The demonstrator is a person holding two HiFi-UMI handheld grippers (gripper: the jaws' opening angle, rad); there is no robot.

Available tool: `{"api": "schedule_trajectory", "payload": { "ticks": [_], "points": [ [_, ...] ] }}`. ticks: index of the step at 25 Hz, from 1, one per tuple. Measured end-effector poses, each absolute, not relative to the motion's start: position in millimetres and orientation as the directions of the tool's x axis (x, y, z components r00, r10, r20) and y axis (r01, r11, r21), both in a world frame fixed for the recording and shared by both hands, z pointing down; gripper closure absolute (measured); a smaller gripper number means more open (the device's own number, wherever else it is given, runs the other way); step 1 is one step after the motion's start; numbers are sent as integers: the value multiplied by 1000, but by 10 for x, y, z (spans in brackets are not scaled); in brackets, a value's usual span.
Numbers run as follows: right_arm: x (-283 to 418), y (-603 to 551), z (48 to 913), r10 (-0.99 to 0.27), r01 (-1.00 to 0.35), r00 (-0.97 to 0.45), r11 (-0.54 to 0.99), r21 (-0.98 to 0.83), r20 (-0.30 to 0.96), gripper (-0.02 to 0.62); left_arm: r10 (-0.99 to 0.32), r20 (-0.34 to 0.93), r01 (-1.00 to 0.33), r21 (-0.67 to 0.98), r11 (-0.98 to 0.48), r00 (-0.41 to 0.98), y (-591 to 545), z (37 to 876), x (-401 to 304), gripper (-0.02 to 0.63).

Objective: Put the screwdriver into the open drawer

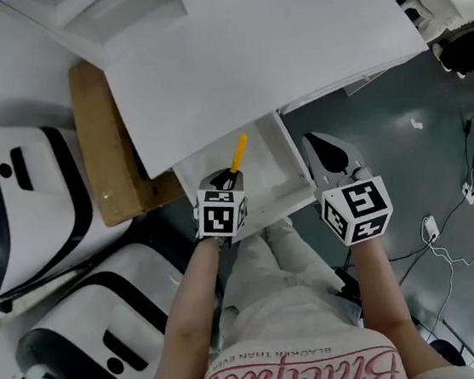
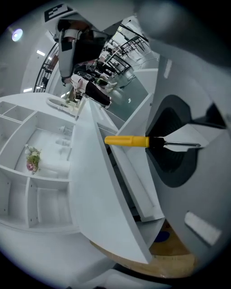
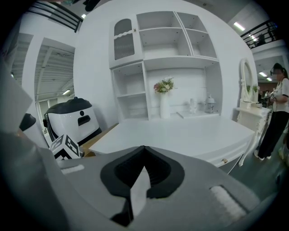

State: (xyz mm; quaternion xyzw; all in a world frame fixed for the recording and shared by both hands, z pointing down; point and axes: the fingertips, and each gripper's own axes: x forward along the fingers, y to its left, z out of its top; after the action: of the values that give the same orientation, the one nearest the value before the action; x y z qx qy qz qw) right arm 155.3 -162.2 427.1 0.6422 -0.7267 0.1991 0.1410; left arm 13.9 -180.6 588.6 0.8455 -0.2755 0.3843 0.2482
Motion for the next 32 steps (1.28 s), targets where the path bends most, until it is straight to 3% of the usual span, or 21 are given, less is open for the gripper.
{"api": "schedule_trajectory", "payload": {
  "ticks": [32],
  "points": [
    [1570, -1793, 4700, -832, -977, -197, 124, -172, 518, 594, -61, 949, -715, 191, -673, 310, -1873, 7104, 71, 511]
  ]
}}
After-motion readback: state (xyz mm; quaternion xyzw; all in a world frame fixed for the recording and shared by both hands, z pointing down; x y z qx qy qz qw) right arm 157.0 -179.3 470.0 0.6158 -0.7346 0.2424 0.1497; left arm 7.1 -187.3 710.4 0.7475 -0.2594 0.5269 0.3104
